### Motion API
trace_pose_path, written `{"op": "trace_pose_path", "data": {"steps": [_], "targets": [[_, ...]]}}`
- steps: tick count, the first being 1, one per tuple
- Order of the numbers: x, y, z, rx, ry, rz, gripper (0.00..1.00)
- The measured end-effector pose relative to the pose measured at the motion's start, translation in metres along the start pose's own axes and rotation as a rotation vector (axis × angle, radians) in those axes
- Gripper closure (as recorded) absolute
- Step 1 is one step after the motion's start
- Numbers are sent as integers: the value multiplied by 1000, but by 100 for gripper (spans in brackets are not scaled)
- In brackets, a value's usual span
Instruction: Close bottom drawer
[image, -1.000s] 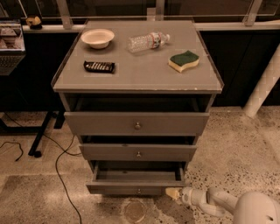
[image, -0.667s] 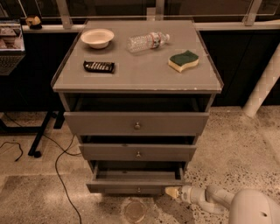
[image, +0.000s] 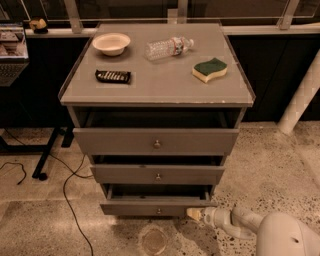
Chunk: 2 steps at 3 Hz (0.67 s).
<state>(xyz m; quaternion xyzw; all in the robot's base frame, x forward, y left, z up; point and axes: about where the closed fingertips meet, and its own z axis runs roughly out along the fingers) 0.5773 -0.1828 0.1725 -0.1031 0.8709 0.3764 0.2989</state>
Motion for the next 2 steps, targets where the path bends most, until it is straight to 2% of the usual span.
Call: {"op": "trace_pose_path", "data": {"steps": [2], "targets": [[-51, -2, 8, 50, -57, -42, 100]]}}
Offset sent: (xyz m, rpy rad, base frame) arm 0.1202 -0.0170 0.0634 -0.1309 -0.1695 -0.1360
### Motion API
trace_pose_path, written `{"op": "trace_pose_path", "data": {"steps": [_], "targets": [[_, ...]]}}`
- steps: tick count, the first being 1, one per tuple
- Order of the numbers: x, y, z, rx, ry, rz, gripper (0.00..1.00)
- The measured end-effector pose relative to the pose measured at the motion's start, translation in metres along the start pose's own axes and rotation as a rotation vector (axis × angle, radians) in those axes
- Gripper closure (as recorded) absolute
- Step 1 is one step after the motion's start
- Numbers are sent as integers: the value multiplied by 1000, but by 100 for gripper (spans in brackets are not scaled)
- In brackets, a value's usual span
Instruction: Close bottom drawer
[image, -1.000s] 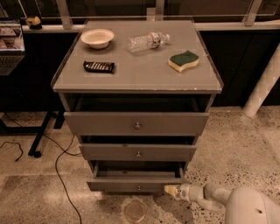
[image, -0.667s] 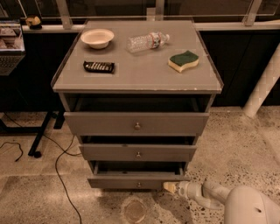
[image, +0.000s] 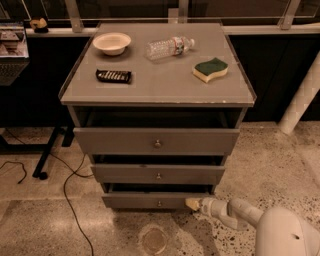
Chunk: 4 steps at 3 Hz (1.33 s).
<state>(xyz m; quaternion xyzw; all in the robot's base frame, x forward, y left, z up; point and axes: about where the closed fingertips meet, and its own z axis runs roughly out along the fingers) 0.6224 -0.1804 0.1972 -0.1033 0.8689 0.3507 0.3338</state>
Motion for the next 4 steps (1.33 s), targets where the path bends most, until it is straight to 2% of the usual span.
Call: {"op": "trace_pose_path", "data": {"steps": [1, 2, 4], "targets": [[-39, -15, -2, 69, -42, -27, 100], [-26, -12, -1, 73, -34, -16, 100], [31, -18, -30, 105, -60, 101, 100]]}}
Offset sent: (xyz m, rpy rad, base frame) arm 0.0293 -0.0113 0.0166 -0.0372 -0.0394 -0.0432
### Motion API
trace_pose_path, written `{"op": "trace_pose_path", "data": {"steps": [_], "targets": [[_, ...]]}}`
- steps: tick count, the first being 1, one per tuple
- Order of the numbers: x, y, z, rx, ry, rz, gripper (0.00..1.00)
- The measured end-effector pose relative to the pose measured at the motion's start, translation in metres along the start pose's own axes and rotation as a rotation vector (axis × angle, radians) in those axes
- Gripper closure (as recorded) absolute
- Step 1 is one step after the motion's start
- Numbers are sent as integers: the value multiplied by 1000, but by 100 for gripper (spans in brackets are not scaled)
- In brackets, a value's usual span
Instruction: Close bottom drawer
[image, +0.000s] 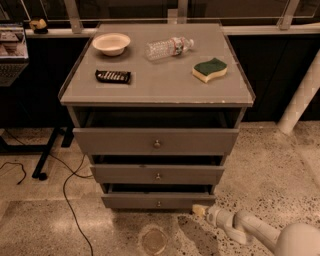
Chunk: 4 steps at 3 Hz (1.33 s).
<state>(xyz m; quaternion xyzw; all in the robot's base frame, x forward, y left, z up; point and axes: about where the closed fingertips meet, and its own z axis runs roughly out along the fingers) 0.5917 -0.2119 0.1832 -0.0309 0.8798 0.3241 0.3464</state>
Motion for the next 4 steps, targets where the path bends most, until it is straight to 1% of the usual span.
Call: {"op": "trace_pose_path", "data": {"steps": [1, 2, 3, 4], "targets": [[-10, -3, 23, 22, 1, 11, 100], [-15, -4, 26, 26, -1, 4, 100], [-22, -9, 36, 42, 18, -5, 100], [-35, -16, 40, 71, 29, -8, 100]]}}
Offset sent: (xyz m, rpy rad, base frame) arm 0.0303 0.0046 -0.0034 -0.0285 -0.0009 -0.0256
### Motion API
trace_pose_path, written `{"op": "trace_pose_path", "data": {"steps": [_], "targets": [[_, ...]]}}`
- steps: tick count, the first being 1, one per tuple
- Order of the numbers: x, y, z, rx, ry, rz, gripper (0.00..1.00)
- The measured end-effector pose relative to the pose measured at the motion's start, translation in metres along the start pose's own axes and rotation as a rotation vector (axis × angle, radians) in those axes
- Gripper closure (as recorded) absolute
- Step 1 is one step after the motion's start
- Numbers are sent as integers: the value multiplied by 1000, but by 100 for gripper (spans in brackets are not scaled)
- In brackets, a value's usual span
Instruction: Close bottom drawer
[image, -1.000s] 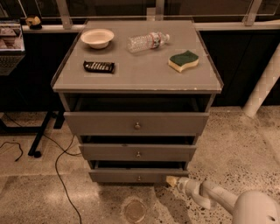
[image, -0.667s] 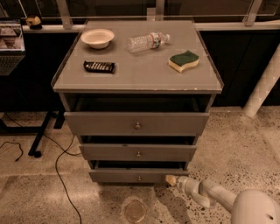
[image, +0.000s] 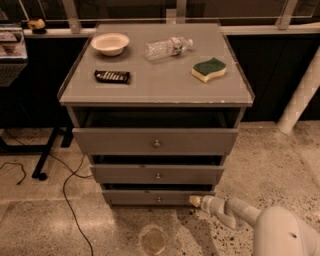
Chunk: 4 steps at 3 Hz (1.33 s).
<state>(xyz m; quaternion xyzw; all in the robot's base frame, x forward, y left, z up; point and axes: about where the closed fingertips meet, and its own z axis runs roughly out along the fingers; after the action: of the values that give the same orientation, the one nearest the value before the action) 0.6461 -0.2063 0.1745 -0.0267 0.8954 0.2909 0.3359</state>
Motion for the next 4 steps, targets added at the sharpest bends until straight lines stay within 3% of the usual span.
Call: {"op": "trace_pose_path", "data": {"steps": [1, 2, 3, 4], "targets": [[-5, -4, 2, 21, 12, 1, 100], [-2, -3, -1, 20, 12, 1, 81], [55, -2, -14, -47, 6, 60, 58], [124, -17, -44, -59, -19, 175, 35]]}}
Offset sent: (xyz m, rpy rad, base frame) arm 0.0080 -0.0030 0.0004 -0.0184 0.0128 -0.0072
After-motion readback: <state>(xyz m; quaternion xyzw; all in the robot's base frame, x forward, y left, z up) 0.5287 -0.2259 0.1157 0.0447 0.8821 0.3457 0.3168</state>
